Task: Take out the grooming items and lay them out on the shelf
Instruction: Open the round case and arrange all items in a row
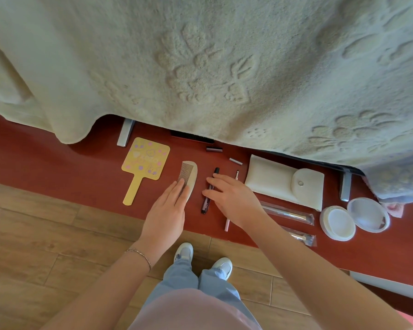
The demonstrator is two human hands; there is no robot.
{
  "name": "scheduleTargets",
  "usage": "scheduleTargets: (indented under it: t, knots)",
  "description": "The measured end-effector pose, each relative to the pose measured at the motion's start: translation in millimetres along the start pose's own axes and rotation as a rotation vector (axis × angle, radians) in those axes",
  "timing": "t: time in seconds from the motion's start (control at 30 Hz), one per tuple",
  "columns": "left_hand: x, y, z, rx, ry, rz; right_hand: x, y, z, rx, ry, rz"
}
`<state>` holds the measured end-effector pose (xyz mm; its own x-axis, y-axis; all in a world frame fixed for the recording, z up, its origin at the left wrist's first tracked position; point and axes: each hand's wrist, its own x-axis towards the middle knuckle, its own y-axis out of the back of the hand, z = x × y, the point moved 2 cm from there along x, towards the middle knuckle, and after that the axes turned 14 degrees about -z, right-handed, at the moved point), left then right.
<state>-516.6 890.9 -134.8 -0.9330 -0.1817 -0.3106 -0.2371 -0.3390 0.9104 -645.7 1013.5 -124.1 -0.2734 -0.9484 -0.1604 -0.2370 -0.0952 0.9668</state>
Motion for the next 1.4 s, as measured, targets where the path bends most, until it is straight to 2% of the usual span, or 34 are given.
scheduleTargets:
  t: [0.17, 0.3, 0.4, 0.53, 0.7, 1.13, 1.4]
  knots:
    - [-1, 3, 1, 0.008, -0.001, 0.015, -3, 3, 1, -0.003, -0.008, 0.036]
    - [-1, 15, -10, 0.032, 0.044, 0.077, 10, 12, 14, 0.046, -0.082, 0.216]
    - [-2, 23, -28, 0.062, 0.118, 0.134, 34, 22, 26, 0.012, -0.177, 0.283]
    - [-3, 24, -49, 0.021, 0.219, 0.13, 63, 27, 30, -0.085, -0.296, 0.205]
    - [-4, 13, -55, -0.067, 0.206, 0.103, 71, 27, 26, -0.123, -0.368, 0.133]
    - [-11, 6, -46, -0.094, 0.185, 0.092, 62, 11, 28, -0.025, -0.253, 0.19]
    - [-13, 7, -45, -0.041, 0.187, 0.064, 62, 11, 28, 0.036, -0.264, 0.112]
